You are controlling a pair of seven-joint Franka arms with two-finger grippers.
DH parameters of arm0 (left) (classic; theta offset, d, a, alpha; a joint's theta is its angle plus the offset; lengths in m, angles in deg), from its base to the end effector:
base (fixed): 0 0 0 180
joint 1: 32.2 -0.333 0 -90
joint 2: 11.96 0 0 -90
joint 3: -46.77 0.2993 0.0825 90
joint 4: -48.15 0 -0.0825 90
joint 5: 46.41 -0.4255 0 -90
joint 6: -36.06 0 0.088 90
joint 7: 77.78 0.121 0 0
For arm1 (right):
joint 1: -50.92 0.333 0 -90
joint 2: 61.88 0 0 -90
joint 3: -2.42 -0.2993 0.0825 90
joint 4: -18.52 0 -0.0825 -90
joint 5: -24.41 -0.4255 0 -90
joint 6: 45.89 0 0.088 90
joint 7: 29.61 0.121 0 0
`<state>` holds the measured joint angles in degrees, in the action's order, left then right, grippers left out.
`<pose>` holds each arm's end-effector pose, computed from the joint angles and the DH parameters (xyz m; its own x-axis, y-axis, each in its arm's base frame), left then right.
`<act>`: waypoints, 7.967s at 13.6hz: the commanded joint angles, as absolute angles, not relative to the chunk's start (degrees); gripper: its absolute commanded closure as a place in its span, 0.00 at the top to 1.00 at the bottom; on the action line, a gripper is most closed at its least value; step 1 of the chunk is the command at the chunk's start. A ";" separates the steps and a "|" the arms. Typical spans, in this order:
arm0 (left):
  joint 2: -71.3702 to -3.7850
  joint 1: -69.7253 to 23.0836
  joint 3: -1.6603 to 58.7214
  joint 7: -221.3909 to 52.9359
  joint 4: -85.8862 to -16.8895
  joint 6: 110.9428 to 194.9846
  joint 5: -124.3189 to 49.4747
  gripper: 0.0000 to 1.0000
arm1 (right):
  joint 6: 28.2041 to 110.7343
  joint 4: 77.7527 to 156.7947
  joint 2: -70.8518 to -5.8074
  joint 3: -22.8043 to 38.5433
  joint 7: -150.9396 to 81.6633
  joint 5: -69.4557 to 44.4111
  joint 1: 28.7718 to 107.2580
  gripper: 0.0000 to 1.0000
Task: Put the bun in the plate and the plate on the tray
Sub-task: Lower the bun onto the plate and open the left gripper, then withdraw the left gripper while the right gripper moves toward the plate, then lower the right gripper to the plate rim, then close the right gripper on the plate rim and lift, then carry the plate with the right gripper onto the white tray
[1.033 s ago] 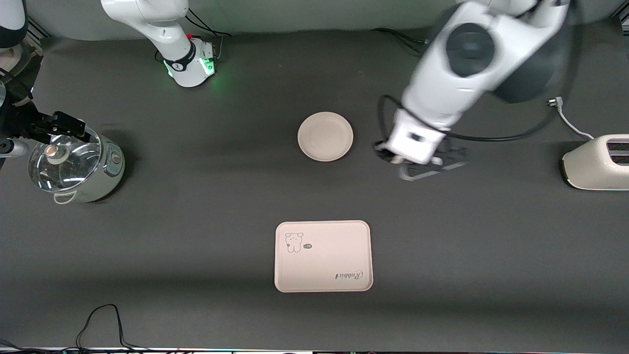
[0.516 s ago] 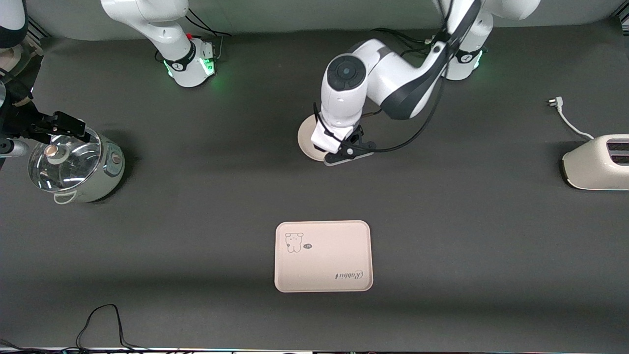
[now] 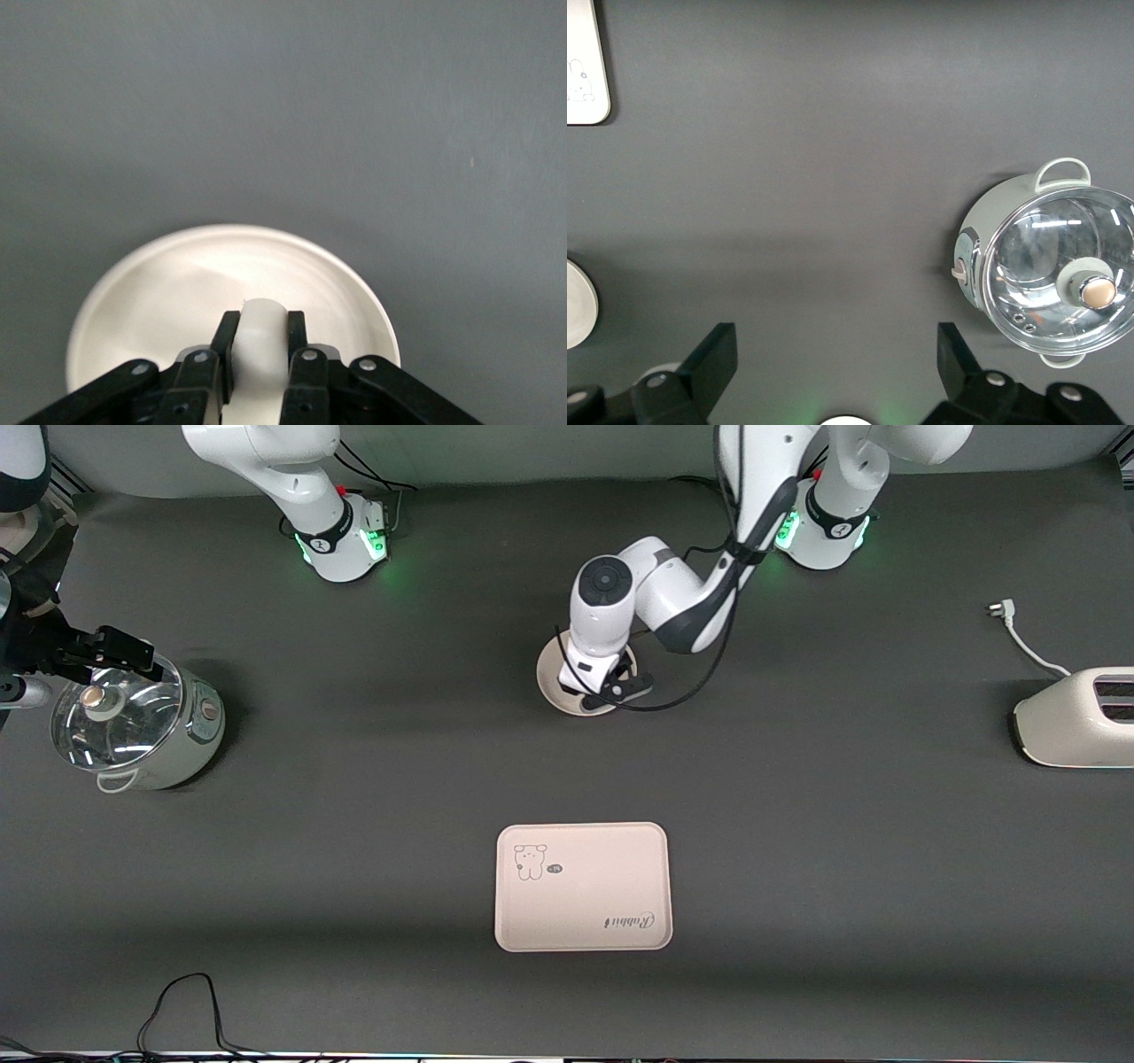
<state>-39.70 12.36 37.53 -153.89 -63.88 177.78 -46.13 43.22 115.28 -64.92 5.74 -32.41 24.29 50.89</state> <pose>0.3797 -0.5191 0.1739 0.9147 0.3987 -0.0663 0.4023 -0.9137 0.0565 0.5735 -0.0340 0.5632 0.9967 -0.0091 -0.0801 -0.0098 -0.9999 -0.0091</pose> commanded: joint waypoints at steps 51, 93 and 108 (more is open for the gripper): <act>-12.83 -32.64 46.86 -79.09 -44.22 124.04 -50.02 1.00 | 108.76 155.96 -55.75 2.86 14.87 10.88 104.09 1.00; -15.56 -31.67 46.59 -79.18 -39.74 124.83 -49.14 1.00 | 113.74 141.17 -47.58 4.61 11.18 7.80 94.53 0.00; -15.65 -31.49 46.59 -79.18 -39.74 124.75 -49.14 1.00 | 109.84 94.63 -7.84 6.11 11.26 4.37 85.11 0.00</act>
